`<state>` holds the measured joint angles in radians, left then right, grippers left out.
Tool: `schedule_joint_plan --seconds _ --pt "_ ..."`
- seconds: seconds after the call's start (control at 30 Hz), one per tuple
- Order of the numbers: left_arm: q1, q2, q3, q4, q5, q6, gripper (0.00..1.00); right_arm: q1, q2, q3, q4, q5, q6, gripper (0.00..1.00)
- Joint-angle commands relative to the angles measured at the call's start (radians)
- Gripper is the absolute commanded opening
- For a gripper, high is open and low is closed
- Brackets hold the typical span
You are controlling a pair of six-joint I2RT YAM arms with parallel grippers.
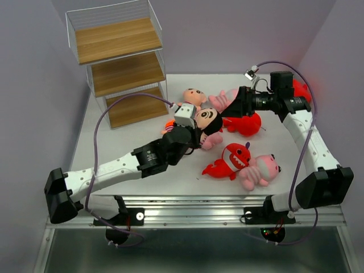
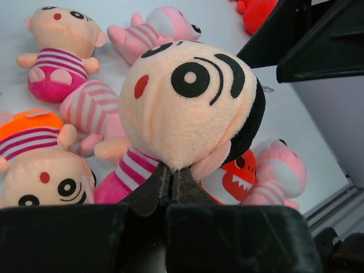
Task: Place and organize the stuffed toys onto the shelf
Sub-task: Pass the stuffed toy from the left arm to the right
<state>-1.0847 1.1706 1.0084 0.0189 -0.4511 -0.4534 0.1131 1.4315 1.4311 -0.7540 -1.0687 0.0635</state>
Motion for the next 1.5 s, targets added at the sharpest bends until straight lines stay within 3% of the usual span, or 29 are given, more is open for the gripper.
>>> schedule_joint_plan --seconds 0.0,0.17,0.6,0.7,0.73,0.83,0.93,1.0,1.07,1.17,1.2,1.23,1.3,1.33,1.47 --pt "-0.075 0.101 0.119 0.104 -0.335 0.033 0.00 0.005 -0.114 -0.029 0.297 0.125 0.488 1.00" --pt "-0.132 0.175 0.171 0.157 -0.368 0.080 0.00 0.023 -0.180 -0.044 0.331 0.257 0.576 1.00" --pt "-0.184 0.284 0.266 0.231 -0.386 0.128 0.00 0.095 -0.190 -0.156 0.263 0.300 0.559 0.98" --pt "-0.188 0.305 0.279 0.240 -0.373 0.134 0.00 0.106 -0.189 -0.181 0.283 0.276 0.556 0.88" --pt "-0.190 0.310 0.285 0.243 -0.370 0.137 0.00 0.106 -0.187 -0.201 0.310 0.238 0.558 0.76" --pt "-0.192 0.320 0.292 0.253 -0.357 0.139 0.00 0.115 -0.178 -0.225 0.340 0.176 0.558 0.57" --pt "-0.193 0.320 0.285 0.266 -0.344 0.137 0.00 0.115 -0.161 -0.245 0.361 0.127 0.555 0.20" --pt "-0.192 0.316 0.277 0.273 -0.334 0.136 0.00 0.115 -0.158 -0.254 0.370 0.107 0.544 0.08" --pt "-0.192 0.305 0.259 0.283 -0.314 0.128 0.00 0.115 -0.157 -0.258 0.392 0.076 0.527 0.01" --pt "-0.190 0.268 0.219 0.302 -0.253 0.114 0.00 0.115 -0.157 -0.256 0.415 0.012 0.451 0.01" --pt "-0.187 0.258 0.202 0.300 -0.235 0.107 0.02 0.115 -0.157 -0.253 0.415 -0.005 0.420 0.01" --pt "-0.184 0.247 0.194 0.293 -0.210 0.098 0.13 0.115 -0.155 -0.251 0.413 -0.023 0.392 0.01" --pt "-0.175 0.203 0.176 0.279 -0.108 0.062 0.37 0.115 -0.157 -0.250 0.412 -0.065 0.310 0.01" --pt "-0.167 0.184 0.162 0.280 -0.062 0.050 0.57 0.106 -0.158 -0.251 0.410 -0.076 0.290 0.01" --pt "-0.081 0.054 0.017 0.335 0.226 -0.046 0.83 0.082 -0.167 -0.261 0.410 -0.132 0.162 0.01"
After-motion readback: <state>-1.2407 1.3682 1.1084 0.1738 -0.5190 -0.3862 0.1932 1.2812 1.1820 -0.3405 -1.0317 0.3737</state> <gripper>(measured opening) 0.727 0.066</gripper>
